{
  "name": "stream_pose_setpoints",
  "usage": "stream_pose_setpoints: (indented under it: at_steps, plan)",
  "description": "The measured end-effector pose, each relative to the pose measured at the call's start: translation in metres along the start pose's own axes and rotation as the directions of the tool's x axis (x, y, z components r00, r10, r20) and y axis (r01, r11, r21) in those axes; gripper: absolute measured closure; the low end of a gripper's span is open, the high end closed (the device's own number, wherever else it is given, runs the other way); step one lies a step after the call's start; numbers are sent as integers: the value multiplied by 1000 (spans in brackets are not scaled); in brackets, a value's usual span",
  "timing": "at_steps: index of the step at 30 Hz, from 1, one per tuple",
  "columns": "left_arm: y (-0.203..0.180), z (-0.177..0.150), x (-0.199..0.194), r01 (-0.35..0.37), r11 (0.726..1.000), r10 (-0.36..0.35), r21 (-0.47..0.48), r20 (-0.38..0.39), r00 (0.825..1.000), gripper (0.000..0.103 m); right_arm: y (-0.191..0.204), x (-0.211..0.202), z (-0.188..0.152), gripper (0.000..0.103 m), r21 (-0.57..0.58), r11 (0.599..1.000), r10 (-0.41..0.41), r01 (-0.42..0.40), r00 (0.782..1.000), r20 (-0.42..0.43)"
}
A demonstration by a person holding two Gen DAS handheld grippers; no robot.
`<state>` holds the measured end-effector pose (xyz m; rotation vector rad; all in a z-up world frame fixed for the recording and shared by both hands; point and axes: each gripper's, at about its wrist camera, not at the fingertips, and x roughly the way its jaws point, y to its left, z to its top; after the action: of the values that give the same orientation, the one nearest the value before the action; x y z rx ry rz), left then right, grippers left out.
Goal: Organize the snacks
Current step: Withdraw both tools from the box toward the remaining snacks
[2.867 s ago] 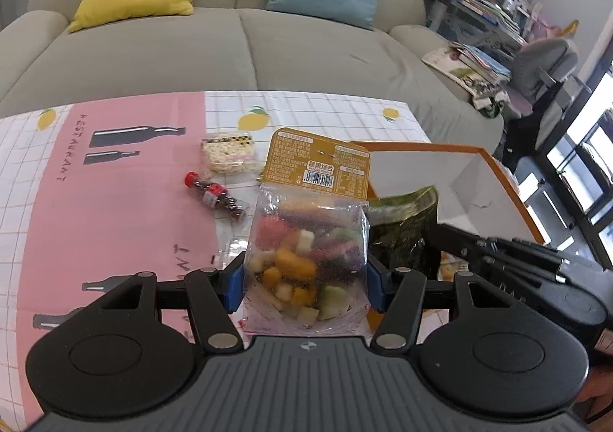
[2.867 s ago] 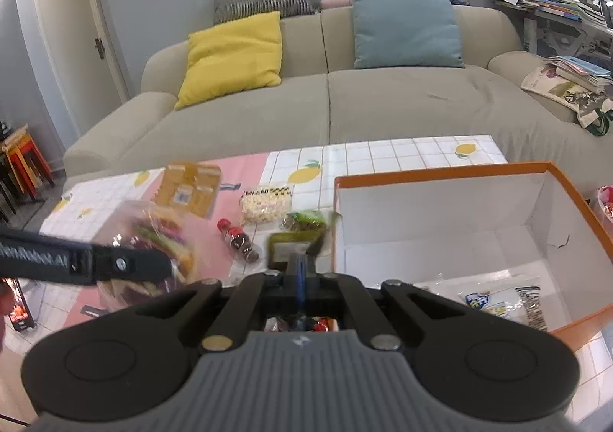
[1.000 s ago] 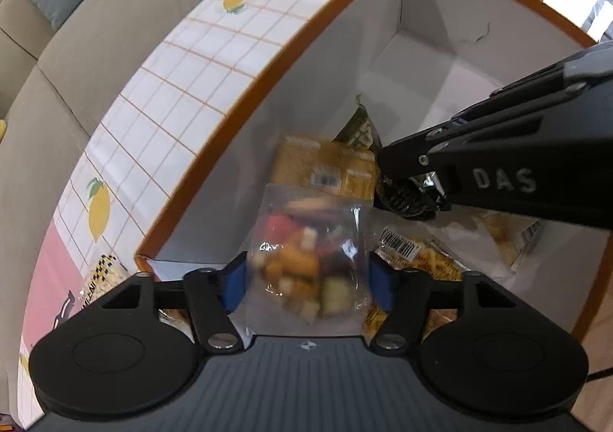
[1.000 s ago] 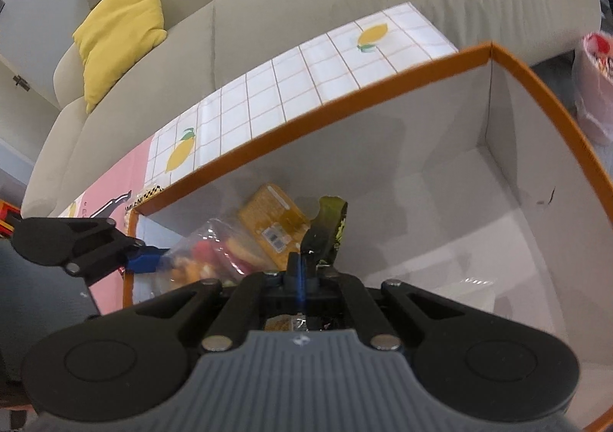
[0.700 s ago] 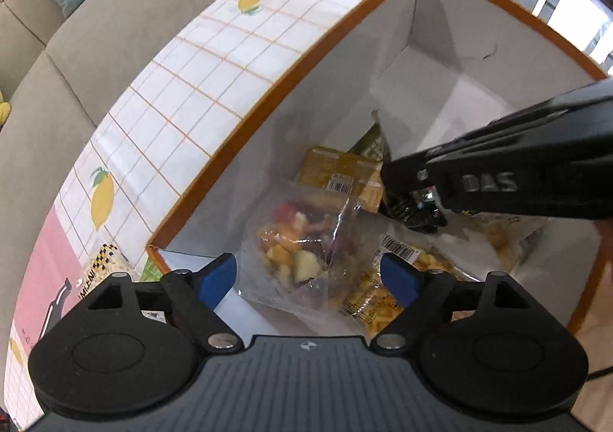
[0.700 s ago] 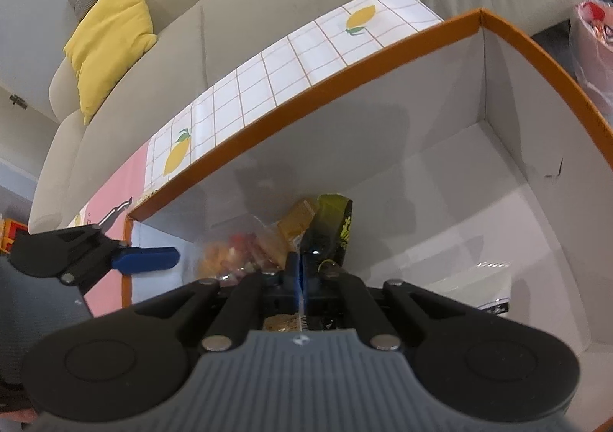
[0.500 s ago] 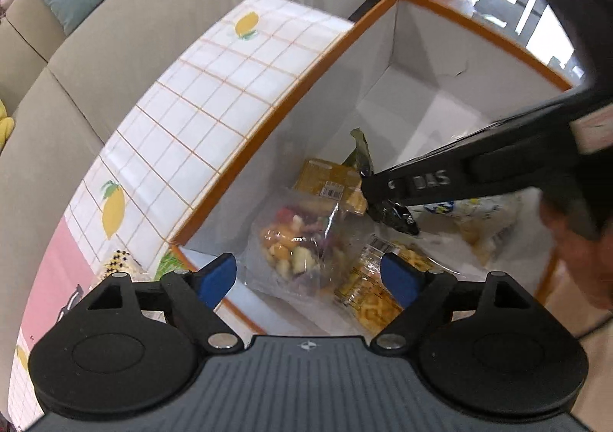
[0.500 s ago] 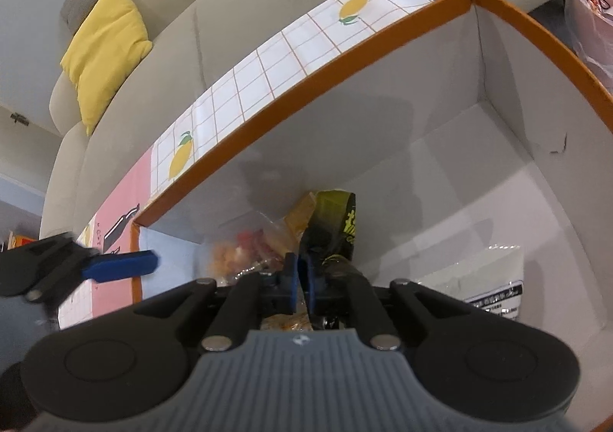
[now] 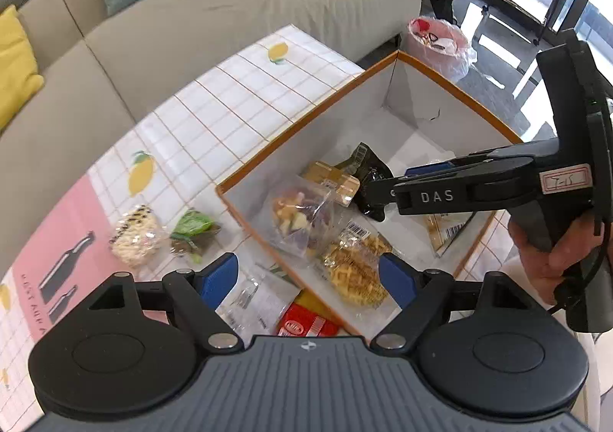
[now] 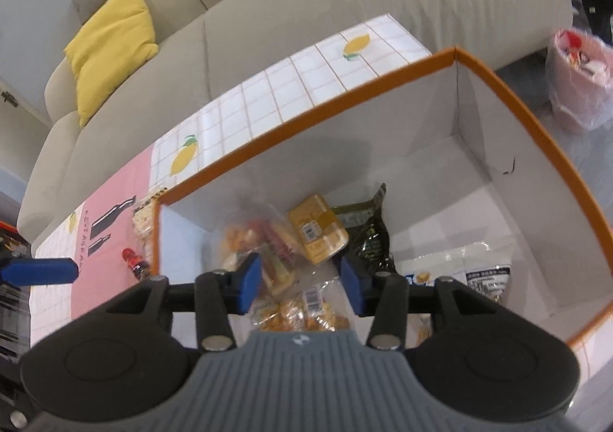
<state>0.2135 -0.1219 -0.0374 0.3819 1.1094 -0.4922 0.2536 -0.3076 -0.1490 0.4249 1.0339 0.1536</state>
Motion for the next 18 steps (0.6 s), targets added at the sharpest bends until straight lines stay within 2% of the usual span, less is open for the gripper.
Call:
stream_pose_setpoints:
  at_steps: [3, 9, 12, 18]
  plan:
    - [-2, -13, -18, -18, 1000, 18, 4, 24, 1000, 7, 12, -19, -8, 47, -30, 1000, -5, 6, 1000, 31]
    - [-3, -44, -55, -25, 1000, 27, -16, 105, 994, 10, 43, -60, -30, 40, -92, 996, 17, -7, 994, 106]
    - [3, -63, -74, -41, 997, 52, -72, 166, 985, 11, 55, -78, -43, 33, -116, 993, 50, -33, 988, 149]
    - [23, -110, -93, -11, 978, 62, -208, 239, 969, 13, 90, -107, -82, 30, -170, 985, 80, -41, 970, 229]
